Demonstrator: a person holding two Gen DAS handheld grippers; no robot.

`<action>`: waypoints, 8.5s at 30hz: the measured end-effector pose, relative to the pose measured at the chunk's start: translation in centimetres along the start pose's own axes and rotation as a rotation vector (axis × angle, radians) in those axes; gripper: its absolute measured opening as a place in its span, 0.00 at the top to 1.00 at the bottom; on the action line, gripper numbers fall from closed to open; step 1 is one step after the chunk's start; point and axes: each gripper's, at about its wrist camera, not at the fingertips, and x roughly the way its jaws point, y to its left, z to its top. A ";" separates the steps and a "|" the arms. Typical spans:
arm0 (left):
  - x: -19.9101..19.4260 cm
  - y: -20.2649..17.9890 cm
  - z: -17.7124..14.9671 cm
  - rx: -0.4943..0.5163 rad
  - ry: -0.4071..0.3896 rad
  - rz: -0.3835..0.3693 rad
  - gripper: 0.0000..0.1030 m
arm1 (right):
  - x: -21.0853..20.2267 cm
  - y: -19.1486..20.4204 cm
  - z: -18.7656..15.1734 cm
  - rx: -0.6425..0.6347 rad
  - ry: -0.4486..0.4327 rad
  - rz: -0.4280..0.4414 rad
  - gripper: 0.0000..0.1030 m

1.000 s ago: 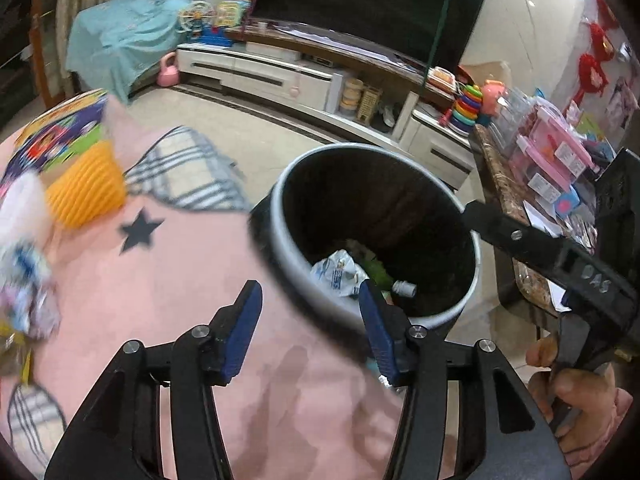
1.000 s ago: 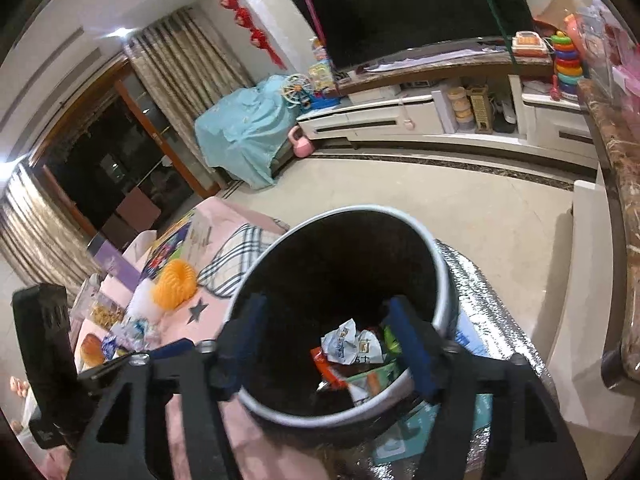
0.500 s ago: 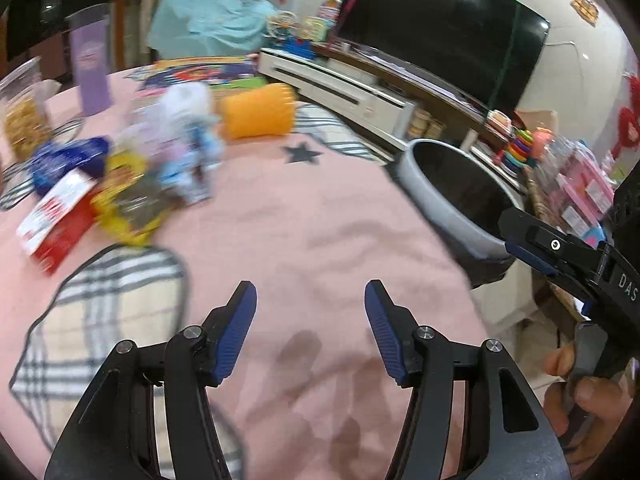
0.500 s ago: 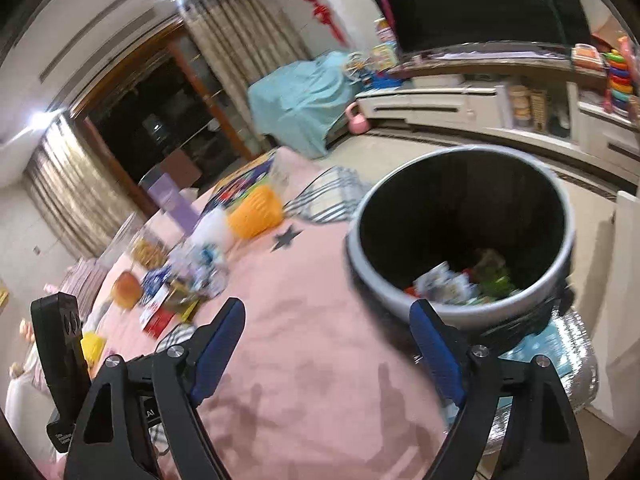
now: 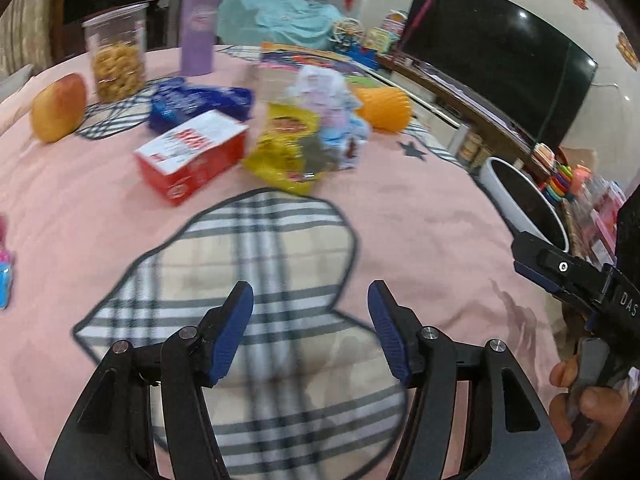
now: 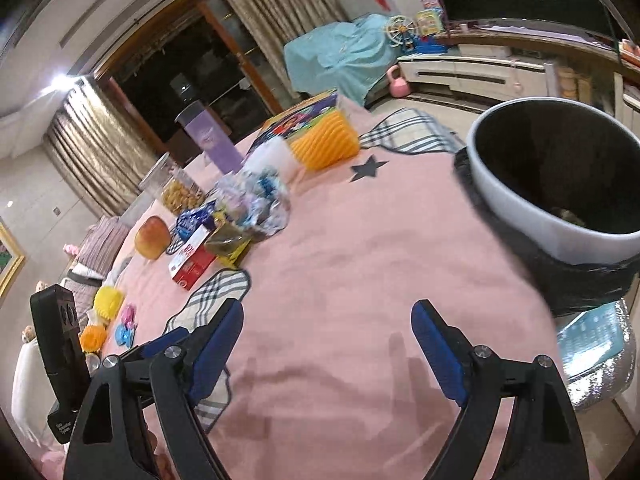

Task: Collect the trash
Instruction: 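Move both open tools back toward the snacks on the table, then grasp the red and white snack box with the left tool while the right tool grasps the yellow snack bag, then carry the red box and yellow bag over the black bin with both tools, then open both tools over the bin to drop the box and bag, then move both open tools back toward the blue bag and crumpled tissue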

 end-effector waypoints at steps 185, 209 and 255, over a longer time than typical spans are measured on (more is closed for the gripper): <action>4.5 -14.8 4.0 0.238 0.057 -0.186 0.36 | -8.6 -10.2 3.9 0.137 -0.196 -0.196 0.13; -0.7 1.8 0.1 -0.047 -0.034 0.023 0.22 | -0.9 -0.6 -0.3 0.029 -0.038 -0.057 0.04; 4.0 11.9 8.9 -0.074 0.023 0.101 0.21 | 11.3 5.7 5.2 -0.025 0.052 0.057 0.04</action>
